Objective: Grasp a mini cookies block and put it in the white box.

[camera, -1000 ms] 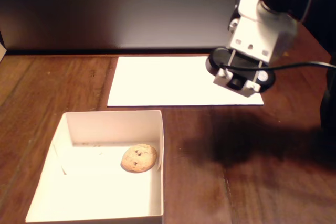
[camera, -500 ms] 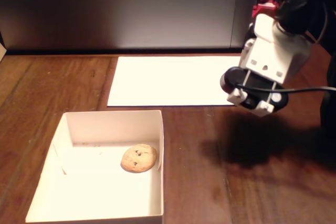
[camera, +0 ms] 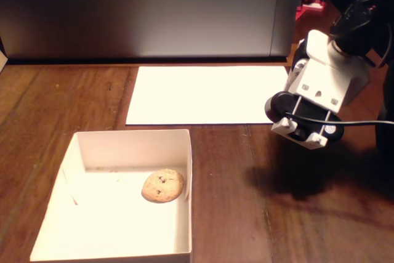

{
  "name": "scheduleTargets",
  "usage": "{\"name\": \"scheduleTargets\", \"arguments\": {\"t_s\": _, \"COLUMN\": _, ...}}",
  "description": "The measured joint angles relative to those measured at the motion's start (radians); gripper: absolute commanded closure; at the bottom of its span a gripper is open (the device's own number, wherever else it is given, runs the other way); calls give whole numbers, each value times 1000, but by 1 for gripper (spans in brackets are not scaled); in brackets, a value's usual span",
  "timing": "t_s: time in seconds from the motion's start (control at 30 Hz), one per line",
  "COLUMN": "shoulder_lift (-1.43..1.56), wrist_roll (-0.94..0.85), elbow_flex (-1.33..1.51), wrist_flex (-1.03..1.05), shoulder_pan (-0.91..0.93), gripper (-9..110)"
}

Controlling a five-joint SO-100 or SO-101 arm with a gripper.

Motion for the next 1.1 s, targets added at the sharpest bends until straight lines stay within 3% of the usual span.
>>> {"name": "scheduleTargets", "arguments": {"t_s": 0.7, "shoulder_lift": 368, "wrist_roll": -20, "elbow_flex": 124, "wrist_flex": 117, "shoulder_pan": -190, "gripper": 102}}
{"name": "scheduleTargets", "arguments": {"t_s": 1.1, "shoulder_lift": 376, "wrist_roll": 3, "elbow_flex": 140, "wrist_flex": 129, "shoulder_pan": -291, "gripper": 102}}
